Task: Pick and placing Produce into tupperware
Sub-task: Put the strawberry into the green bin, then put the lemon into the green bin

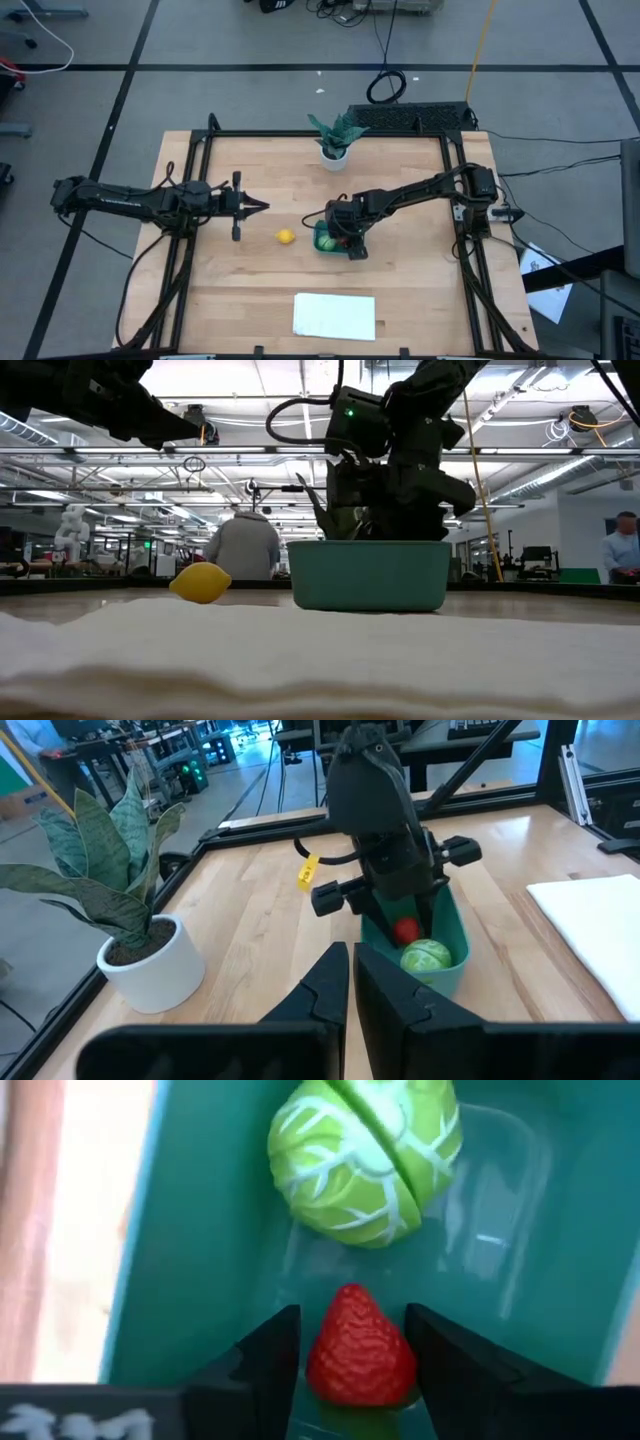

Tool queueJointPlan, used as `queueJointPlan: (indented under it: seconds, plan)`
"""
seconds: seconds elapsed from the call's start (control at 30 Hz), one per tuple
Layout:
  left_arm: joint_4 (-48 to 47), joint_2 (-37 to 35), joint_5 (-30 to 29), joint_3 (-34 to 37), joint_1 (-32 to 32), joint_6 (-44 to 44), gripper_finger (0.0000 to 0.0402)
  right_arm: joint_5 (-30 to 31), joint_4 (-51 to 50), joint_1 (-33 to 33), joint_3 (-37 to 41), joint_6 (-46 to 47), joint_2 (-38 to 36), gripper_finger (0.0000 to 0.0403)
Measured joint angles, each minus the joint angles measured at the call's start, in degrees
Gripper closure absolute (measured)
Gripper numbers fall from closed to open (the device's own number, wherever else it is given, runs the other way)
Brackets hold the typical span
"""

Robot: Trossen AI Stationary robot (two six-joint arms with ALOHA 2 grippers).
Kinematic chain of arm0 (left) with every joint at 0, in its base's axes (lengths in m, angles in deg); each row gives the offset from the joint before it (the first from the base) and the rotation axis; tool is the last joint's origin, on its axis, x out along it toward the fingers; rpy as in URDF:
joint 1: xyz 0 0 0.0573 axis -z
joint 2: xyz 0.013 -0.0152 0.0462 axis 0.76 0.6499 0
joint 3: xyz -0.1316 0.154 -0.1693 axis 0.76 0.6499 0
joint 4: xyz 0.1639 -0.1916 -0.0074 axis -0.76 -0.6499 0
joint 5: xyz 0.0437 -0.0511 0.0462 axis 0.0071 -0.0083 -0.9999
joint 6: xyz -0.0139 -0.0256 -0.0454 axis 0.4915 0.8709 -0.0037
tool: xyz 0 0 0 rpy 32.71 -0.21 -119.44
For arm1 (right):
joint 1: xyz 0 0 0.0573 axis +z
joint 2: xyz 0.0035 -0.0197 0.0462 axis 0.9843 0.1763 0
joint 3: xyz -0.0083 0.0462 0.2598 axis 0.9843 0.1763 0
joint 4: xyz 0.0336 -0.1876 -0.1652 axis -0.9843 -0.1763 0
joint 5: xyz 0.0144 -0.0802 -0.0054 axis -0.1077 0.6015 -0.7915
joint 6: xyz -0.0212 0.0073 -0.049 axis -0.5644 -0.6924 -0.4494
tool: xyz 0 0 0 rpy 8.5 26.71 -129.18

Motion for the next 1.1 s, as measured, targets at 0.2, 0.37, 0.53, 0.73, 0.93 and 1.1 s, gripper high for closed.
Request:
queueJointPlan:
  seconds: [0.2, 0.37, 0.53, 0.73, 0.93, 1.1]
  plan:
    - [-0.18, 0.0, 0.02, 0.0, -0.01, 0.02, 0.0376, -0.01, 0.09, 0.02, -0.02, 0.22, 0.05, 0.0213]
    - [-0.18, 0.0, 0.02, 0.0, 0.01, 0.02, 0.0376, 0.14, -0.19, 0.02, -0.67, 0.21, -0.88, 0.0201]
    - [-0.28, 0.0, 0.02, 0.0, 0.0, 0.02, 0.0376, 0.29, -0.66, 0.01, -2.24, 0.2, -2.56, 0.0195]
    - [-0.33, 0.0, 0.02, 0.0, 0.0, 0.02, 0.0376, 4.83, -2.98, 0.02, -3.28, -0.31, -3.66, 0.0196]
    - [-0.34, 0.0, 0.04, 0.0, -0.01, 0.04, 0.0376, 6.13, -3.71, -0.39, -3.28, -0.77, -3.8, 0.0222]
    - [-0.39, 0.0, 0.04, 0.0, -0.01, 0.03, 0.0376, 6.13, -3.57, -0.42, -3.28, -1.53, -3.8, 0.028]
